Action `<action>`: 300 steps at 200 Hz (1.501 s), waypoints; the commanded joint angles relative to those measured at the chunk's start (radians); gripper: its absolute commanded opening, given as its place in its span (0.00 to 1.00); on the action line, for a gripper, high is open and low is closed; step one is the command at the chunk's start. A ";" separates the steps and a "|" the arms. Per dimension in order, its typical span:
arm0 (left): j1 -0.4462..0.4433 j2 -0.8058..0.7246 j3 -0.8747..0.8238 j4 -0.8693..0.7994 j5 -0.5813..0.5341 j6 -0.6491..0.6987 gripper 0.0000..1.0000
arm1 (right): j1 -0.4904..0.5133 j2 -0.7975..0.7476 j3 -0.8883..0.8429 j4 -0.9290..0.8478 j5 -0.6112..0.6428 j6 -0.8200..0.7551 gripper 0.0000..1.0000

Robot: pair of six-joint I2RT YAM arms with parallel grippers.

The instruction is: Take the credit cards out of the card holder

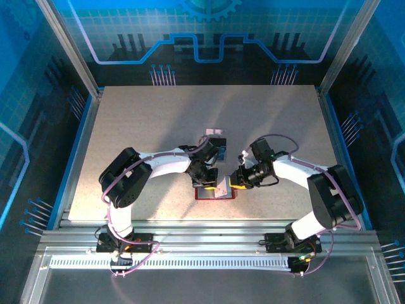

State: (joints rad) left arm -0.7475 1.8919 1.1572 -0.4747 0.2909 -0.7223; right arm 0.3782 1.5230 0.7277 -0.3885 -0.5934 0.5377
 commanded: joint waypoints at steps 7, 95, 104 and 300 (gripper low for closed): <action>-0.009 0.016 0.018 -0.047 -0.016 0.023 0.03 | -0.012 0.040 -0.038 0.126 -0.098 0.069 0.27; -0.009 0.018 0.021 -0.045 -0.016 0.023 0.03 | -0.012 0.119 -0.115 0.378 -0.197 0.200 0.20; -0.009 0.019 0.021 -0.045 -0.016 0.023 0.03 | -0.012 0.122 -0.118 0.385 -0.198 0.204 0.20; 0.092 -0.298 -0.141 0.010 -0.119 -0.026 0.12 | -0.010 -0.014 0.073 -0.010 -0.052 -0.040 0.00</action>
State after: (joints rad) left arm -0.6922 1.6634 1.0767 -0.4732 0.2020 -0.7334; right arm 0.3782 1.5295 0.7322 -0.2485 -0.6979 0.6109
